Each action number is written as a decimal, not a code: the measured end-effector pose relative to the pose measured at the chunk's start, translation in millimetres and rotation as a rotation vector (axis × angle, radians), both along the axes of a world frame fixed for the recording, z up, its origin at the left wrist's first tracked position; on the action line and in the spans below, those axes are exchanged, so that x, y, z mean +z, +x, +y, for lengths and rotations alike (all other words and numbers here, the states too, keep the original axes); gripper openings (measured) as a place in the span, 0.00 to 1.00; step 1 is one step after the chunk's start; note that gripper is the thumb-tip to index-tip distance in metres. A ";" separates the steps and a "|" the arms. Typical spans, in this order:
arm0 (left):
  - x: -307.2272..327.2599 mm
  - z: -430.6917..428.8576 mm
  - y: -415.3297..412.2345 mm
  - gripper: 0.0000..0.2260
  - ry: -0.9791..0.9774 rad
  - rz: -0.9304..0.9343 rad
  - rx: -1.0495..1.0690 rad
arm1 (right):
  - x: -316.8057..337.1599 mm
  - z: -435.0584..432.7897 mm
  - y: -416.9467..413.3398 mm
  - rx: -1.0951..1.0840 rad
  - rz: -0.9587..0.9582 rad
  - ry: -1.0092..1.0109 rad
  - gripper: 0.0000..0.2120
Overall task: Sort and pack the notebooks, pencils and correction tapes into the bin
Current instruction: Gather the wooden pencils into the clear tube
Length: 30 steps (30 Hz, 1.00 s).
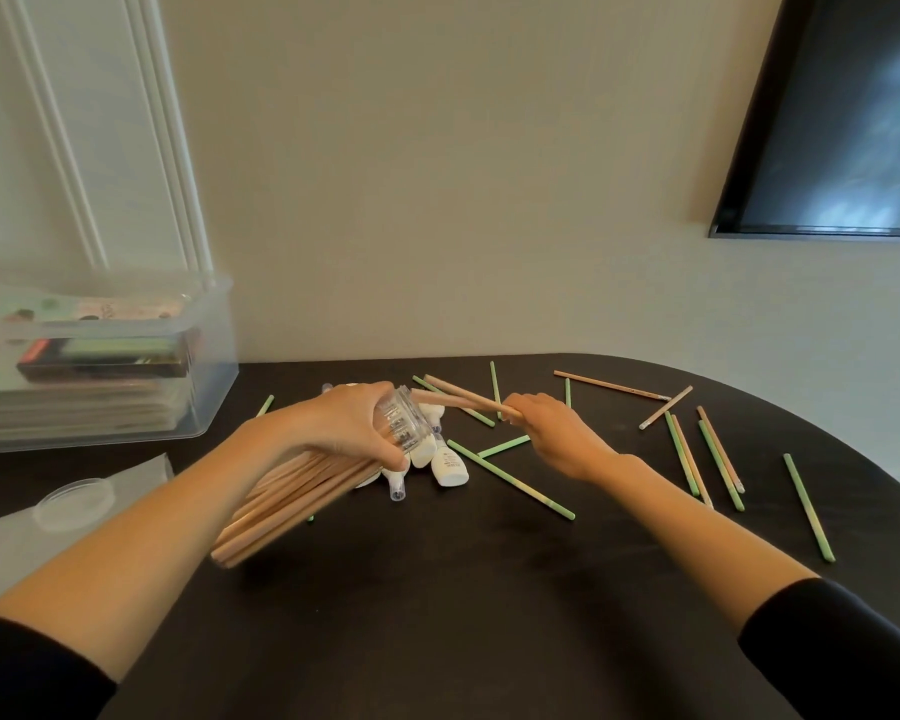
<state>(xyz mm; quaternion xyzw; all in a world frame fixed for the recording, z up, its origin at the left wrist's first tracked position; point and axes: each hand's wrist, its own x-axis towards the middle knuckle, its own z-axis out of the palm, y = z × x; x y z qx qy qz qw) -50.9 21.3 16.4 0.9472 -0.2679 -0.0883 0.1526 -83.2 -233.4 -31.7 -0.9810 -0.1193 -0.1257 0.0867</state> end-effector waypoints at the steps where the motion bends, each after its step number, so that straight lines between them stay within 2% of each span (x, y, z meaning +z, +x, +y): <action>1: 0.0 -1.2 0.0 0.29 -0.014 0.009 -0.008 | -0.2 2.5 0.4 0.013 0.006 0.006 0.10; 5: 1.0 -4.1 -0.9 0.28 -0.144 0.115 -0.024 | -3.8 12.5 0.7 0.043 0.074 0.022 0.09; 7: 1.6 -4.6 -1.6 0.30 -0.164 0.146 -0.034 | -8.1 14.9 -0.7 0.024 0.132 0.020 0.10; 10: -0.7 -5.6 -1.1 0.33 -0.112 0.138 -0.038 | -7.8 13.5 -2.6 -0.010 0.120 -0.031 0.13; 15: -5.4 -9.2 0.2 0.38 0.098 0.030 -0.032 | 13.1 2.7 -0.1 0.014 -0.071 -0.240 0.14; 20: -2.3 -19.6 -0.9 0.24 0.166 0.006 -0.062 | 24.5 13.1 -3.2 0.092 -0.065 -0.327 0.14; 24: -3.4 -30.5 -2.9 0.24 0.160 -0.030 -0.053 | 25.8 36.9 -2.5 0.111 -0.219 -0.476 0.13; 27: -3.5 -36.3 -3.7 0.22 0.099 -0.029 -0.028 | 29.8 56.8 -4.1 0.159 -0.341 -0.456 0.13; 29: -3.5 -36.1 -3.8 0.22 0.055 -0.034 -0.010 | 32.2 59.1 -4.0 0.074 -0.539 -0.334 0.13; 30: -3.8 -34.7 -3.3 0.21 0.041 -0.031 0.000 | 32.8 57.8 -2.8 0.005 -0.571 -0.224 0.14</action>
